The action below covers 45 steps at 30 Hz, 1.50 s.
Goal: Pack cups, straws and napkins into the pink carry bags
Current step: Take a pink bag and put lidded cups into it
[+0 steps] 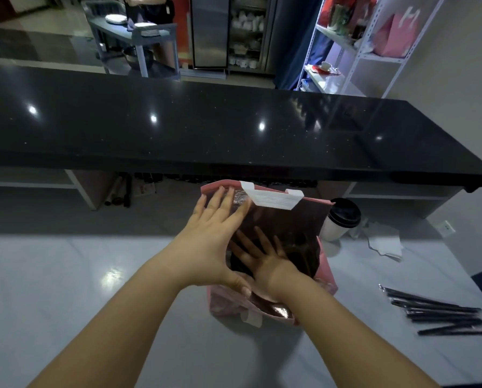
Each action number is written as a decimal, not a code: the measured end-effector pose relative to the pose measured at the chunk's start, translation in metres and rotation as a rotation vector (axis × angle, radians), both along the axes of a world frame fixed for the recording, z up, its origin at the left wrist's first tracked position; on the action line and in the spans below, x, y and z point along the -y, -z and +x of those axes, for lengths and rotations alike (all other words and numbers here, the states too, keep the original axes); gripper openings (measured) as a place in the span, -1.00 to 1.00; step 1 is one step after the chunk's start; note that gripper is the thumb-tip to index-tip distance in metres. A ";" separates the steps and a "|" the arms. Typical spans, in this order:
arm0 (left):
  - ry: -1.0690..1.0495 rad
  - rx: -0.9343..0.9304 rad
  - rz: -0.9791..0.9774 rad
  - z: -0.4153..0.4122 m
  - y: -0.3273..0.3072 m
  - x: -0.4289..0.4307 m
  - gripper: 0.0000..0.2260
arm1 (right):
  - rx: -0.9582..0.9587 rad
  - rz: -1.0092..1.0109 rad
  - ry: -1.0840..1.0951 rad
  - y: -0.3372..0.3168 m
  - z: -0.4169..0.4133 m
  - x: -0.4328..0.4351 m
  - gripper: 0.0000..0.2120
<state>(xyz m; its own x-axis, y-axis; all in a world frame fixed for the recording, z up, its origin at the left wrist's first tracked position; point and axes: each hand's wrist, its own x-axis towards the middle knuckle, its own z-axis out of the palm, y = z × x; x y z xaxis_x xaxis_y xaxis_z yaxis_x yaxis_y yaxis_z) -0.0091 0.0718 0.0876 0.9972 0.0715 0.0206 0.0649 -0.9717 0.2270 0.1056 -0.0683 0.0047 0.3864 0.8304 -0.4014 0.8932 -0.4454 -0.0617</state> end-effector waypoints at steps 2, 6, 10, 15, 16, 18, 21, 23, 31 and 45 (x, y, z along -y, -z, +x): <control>-0.023 0.042 -0.036 0.002 -0.007 0.003 0.11 | -0.014 -0.021 -0.004 -0.017 0.001 -0.002 -0.32; -0.123 0.281 0.009 0.012 -0.032 0.007 -0.33 | -0.137 0.248 0.122 -0.074 0.008 0.010 -0.38; -0.095 0.428 0.025 0.032 -0.062 0.014 -0.63 | -0.202 0.553 0.201 -0.128 0.018 0.043 -0.63; 0.035 0.458 0.104 0.090 -0.089 0.043 -0.75 | -0.251 0.849 0.295 -0.169 0.060 0.089 -0.78; 0.051 0.437 0.148 0.106 -0.091 0.050 -0.76 | -0.225 0.900 0.317 -0.171 0.073 0.098 -0.77; 0.082 0.370 0.224 0.138 -0.092 0.064 -0.74 | -0.143 0.938 0.372 -0.169 0.102 0.114 -0.76; 0.121 0.247 0.312 0.181 -0.086 0.077 -0.73 | -0.046 0.875 0.442 -0.150 0.143 0.133 -0.75; 0.152 0.171 0.348 0.203 -0.080 0.080 -0.70 | -0.003 0.770 0.455 -0.132 0.164 0.140 -0.75; 0.228 -0.008 0.348 0.235 -0.047 0.084 -0.62 | 0.088 0.324 0.313 -0.039 0.206 0.134 -0.36; 0.130 0.142 0.322 0.204 -0.060 0.085 -0.62 | 0.247 0.393 0.237 -0.004 0.193 0.126 -0.41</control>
